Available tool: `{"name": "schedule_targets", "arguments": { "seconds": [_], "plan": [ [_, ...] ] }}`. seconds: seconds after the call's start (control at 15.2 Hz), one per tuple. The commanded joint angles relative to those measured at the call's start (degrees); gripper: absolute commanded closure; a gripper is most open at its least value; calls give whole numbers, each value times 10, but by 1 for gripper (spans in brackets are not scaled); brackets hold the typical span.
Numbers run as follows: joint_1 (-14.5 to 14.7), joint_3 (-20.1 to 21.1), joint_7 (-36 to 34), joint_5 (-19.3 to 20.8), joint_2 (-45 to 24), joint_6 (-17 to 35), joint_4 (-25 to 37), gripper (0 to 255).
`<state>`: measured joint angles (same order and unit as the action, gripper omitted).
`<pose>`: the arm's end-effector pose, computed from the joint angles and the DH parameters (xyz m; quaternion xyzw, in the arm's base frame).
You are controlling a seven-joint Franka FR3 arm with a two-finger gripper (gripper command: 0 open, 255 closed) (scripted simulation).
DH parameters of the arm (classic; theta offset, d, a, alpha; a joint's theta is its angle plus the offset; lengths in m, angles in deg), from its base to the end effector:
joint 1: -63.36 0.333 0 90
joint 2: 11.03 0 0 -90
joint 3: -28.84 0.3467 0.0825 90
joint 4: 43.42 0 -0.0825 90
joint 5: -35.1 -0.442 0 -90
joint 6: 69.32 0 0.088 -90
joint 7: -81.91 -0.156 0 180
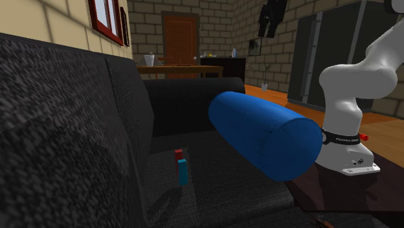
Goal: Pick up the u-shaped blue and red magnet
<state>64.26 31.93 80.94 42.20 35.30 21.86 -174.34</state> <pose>0.3438 0.0101 0.6125 0.9949 0.0168 0.0598 0.0793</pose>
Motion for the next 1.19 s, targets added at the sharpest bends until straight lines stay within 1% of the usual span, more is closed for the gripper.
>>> {"name": "schedule_targets", "arguments": {
  "seconds": [0.0,0.33,0.59,0.86,1.12],
  "plan": [
    [0,0,0,0,0,0,0,0],
    [-5,26,-64,-22,-61,78,-29,0],
    [-9,47,-113,-35,-122,139,-38,0],
    [-14,67,-162,-42,-194,199,-35,0],
    [-20,85,-211,-43,-273,254,-18,0]
  ]
}}
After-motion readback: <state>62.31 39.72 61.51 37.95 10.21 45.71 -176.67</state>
